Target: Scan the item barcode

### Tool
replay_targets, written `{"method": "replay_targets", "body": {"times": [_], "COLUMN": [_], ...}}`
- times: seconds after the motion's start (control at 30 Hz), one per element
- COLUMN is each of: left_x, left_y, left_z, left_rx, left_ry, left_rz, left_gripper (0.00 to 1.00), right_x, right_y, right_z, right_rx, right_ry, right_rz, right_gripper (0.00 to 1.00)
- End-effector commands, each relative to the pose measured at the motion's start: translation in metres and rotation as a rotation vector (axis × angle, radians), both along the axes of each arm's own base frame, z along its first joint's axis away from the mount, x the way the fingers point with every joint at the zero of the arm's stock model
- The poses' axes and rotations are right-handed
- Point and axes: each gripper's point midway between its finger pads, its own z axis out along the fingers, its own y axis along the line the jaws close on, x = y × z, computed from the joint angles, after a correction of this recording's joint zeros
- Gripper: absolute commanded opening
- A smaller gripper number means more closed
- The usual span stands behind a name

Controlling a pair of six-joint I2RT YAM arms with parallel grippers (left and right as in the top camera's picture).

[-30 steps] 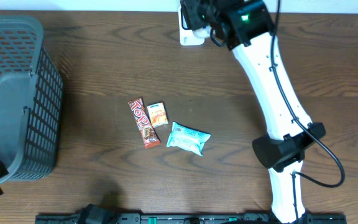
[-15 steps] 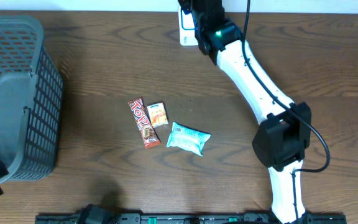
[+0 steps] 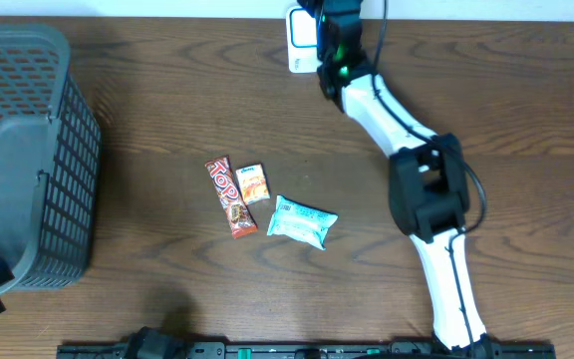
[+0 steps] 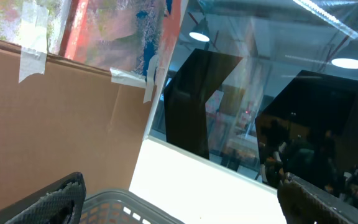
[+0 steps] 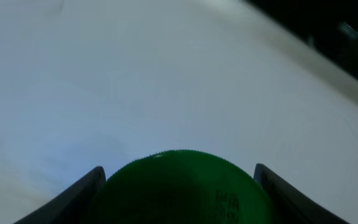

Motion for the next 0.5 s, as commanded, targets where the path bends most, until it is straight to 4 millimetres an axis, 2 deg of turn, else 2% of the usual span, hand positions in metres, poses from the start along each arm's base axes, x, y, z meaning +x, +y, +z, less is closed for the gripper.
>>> {"method": "replay_targets", "body": {"times": [0.0, 0.2, 0.33, 0.47], "left_x": [-0.003, -0.003, -0.003, -0.003], "left_y": [0.002, 0.002, 0.002, 0.002], "left_z": [-0.001, -0.001, -0.001, -0.001], "left_rx": [-0.012, -0.012, -0.012, -0.012], "left_ry": [-0.007, -0.007, -0.007, -0.007], "left_rz": [0.007, 0.007, 0.007, 0.007], "left_gripper": [0.98, 0.98, 0.98, 0.98], "right_x": [0.003, 0.003, 0.001, -0.005], "right_y": [0.007, 0.025, 0.032, 0.039], "right_z": [-0.026, -0.066, -0.070, -0.064], "right_rx": [-0.150, -0.242, -0.280, -0.333], "right_ry": [-0.016, 0.007, 0.010, -0.017], "right_rz": [-0.017, -0.003, 0.000, -0.022], "right_gripper": [0.58, 0.54, 0.54, 0.54]}}
